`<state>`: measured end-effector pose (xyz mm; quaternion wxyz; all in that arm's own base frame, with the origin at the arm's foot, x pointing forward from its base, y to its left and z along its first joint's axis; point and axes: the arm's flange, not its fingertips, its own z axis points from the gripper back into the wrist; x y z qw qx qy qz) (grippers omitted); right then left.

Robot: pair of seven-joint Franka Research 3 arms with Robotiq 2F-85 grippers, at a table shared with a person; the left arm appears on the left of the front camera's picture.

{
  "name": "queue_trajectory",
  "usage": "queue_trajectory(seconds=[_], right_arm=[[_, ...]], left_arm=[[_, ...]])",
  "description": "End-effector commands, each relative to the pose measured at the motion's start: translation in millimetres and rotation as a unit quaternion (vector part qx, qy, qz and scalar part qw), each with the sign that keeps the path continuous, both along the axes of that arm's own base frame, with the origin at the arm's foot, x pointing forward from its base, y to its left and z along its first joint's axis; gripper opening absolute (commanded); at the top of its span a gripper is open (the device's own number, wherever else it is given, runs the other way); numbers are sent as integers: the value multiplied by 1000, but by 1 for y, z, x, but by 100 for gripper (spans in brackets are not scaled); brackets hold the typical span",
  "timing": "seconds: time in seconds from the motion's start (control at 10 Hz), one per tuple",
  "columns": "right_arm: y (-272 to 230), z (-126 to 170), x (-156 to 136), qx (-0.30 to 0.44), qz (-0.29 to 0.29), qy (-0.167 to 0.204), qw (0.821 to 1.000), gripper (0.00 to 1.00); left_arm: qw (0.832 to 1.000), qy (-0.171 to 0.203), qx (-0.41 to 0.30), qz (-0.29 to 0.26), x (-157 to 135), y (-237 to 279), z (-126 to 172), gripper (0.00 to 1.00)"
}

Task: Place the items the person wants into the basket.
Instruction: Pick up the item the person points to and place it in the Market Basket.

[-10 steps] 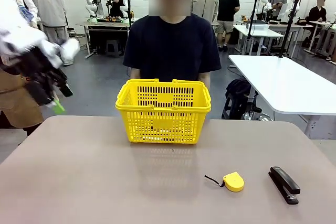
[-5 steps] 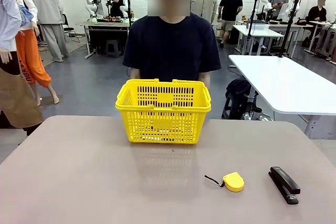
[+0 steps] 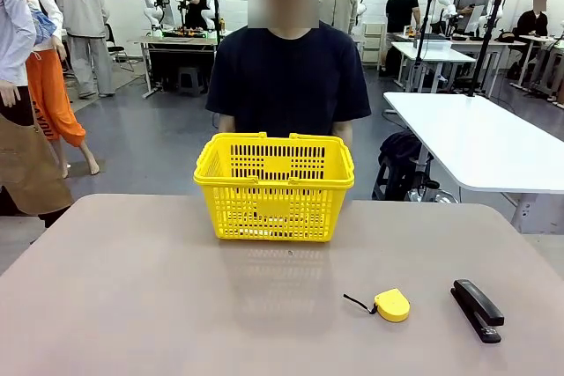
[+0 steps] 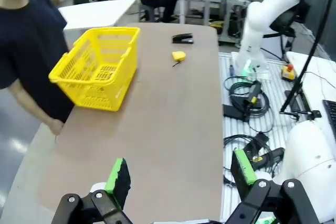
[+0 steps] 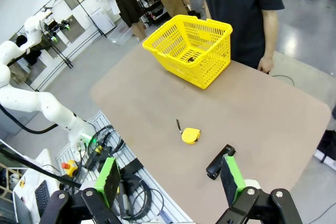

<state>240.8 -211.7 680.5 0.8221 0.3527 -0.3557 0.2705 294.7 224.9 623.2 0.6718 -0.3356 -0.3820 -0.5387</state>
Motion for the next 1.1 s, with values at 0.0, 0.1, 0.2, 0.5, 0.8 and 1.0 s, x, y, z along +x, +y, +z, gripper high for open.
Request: queue_trajectory(seconds=[0.0,0.1,0.2,0.5,0.8,1.0], right_arm=[[0,2,1,9,8,-11,1000,100],[0,2,1,9,8,-11,1000,100],[0,2,1,9,8,-11,1000,100],[0,2,1,9,8,-11,1000,100],[0,2,1,9,8,-11,1000,100],[0,2,1,9,8,-11,1000,100]], left_arm=[[998,-37,11,49,-12,-17,-17,100],[998,-35,20,55,-6,-17,-18,100],[997,-38,28,63,0,-17,-18,100],[997,-24,27,61,0,-10,-18,100],[997,-24,27,61,0,-10,-18,100],[997,-24,27,61,0,-10,-18,100]])
